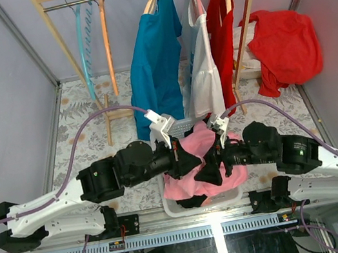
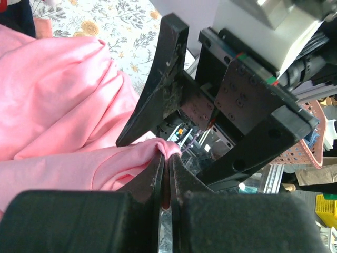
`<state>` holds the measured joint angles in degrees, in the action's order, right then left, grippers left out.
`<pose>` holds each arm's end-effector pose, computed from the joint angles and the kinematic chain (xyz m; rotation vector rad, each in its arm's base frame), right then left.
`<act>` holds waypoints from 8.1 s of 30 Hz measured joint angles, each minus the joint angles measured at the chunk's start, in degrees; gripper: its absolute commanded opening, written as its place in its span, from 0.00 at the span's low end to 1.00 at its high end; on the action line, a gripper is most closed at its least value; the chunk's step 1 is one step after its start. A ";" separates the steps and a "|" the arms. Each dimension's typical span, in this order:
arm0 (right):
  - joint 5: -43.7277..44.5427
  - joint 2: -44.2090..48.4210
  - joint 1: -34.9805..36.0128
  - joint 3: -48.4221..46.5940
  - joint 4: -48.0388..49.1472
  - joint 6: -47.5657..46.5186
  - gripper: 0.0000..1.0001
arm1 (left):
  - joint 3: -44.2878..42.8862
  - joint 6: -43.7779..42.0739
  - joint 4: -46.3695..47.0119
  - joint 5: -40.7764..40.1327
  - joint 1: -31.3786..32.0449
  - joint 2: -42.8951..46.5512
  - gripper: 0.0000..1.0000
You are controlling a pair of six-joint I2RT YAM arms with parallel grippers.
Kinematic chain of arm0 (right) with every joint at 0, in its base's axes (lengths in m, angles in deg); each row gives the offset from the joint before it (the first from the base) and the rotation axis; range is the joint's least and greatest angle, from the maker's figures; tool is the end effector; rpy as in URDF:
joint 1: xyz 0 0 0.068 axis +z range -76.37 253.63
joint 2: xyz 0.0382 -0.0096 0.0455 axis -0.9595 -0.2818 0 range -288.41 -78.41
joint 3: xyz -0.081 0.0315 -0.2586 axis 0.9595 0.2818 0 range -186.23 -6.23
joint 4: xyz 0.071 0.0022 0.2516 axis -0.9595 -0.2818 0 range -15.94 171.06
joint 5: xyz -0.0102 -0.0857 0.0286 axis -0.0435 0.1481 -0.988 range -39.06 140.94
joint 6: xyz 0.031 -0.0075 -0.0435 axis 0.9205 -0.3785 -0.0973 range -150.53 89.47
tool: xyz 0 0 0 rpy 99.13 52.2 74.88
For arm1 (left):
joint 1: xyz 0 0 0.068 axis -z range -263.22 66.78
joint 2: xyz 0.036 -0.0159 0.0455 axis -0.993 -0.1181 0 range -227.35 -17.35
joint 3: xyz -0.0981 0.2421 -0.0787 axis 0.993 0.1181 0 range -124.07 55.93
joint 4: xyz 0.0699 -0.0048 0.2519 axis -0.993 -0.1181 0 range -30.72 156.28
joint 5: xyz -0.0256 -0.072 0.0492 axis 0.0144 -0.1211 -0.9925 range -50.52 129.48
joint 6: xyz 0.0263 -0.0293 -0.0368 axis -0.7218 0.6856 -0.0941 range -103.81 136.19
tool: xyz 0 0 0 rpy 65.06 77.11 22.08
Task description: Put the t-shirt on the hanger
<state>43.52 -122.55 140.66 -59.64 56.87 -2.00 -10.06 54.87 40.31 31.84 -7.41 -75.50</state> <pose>0.0616 0.1567 0.3678 -0.7645 1.8827 1.2434 0.0583 -0.2113 0.3967 0.5669 2.0042 -1.1932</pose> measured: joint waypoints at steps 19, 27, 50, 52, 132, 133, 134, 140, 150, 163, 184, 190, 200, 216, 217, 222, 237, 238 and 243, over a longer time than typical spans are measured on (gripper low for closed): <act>8.55 4.59 0.11 5.86 5.66 3.41 0.00 | -3.52 -0.92 3.34 -1.70 0.04 -2.47 0.62; 18.38 14.73 0.11 2.19 -1.73 3.43 0.00 | -3.17 1.57 -0.66 -8.35 0.07 5.35 0.71; 26.53 20.44 0.11 -1.64 -10.80 3.08 0.00 | 28.83 21.88 -4.31 -11.63 0.07 21.49 0.66; 26.58 20.41 0.11 -2.03 -10.80 2.95 0.00 | 30.60 23.32 -2.97 -12.39 0.07 21.94 0.66; 28.98 23.56 0.11 -3.98 -14.60 1.86 0.00 | 28.11 25.31 5.79 -22.43 -8.20 -8.85 0.09; 28.98 23.56 0.11 -3.89 -14.62 1.86 0.00 | 27.82 25.07 5.66 -22.64 -8.55 -8.87 0.06; 28.98 23.56 0.11 -3.85 -14.62 1.86 0.00 | 27.39 24.74 5.60 -22.93 -8.90 -8.87 0.03; 28.98 23.56 0.11 -3.80 -14.62 1.88 0.00 | 23.56 22.62 4.76 -24.46 -10.56 -8.33 0.00; 28.92 23.56 0.11 -2.60 -14.56 1.97 0.00 | 17.42 18.58 -1.77 -27.58 -12.52 -0.26 0.00; 26.32 22.77 0.11 -2.56 -14.23 2.69 0.08 | 1.01 10.91 -8.98 -32.37 -13.00 3.34 0.00; 16.00 21.86 0.11 2.84 -14.16 6.91 0.07 | 5.90 7.93 -11.74 -30.29 -13.25 9.46 0.00; 21.94 21.68 0.11 -0.70 -17.38 6.82 0.00 | 16.57 12.09 -10.75 -22.56 -13.25 6.78 0.01; 30.56 21.86 0.11 -4.55 -17.62 5.90 0.00 | 23.47 16.68 -0.31 -13.97 -12.07 2.64 0.23; 33.55 22.18 0.11 -5.99 -18.60 3.41 0.00 | 23.74 18.05 8.28 -11.93 -9.49 -7.13 0.30; 33.53 22.29 0.11 -5.99 -18.78 3.37 0.00 | 23.74 18.01 8.57 -11.96 -9.46 -7.89 0.31; 33.57 22.80 0.11 -5.99 -19.08 3.28 0.00 | 23.71 17.62 9.49 -11.93 -9.46 -10.80 0.38; 33.81 24.24 0.11 -5.99 -19.34 3.15 0.00 | 22.99 16.13 9.79 -13.46 -9.46 -12.37 0.09; 33.81 24.26 0.11 -5.99 -19.34 3.15 0.00 | 22.77 16.06 9.75 -13.68 -9.46 -12.37 0.08; 33.79 24.28 0.11 -5.99 -19.32 3.15 0.00 | 21.59 15.58 8.68 -15.37 -9.46 -11.72 0.02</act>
<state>77.31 -98.26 140.76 -65.63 37.55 1.15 11.53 70.45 48.98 16.48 -16.87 -87.22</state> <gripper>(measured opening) 0.020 0.042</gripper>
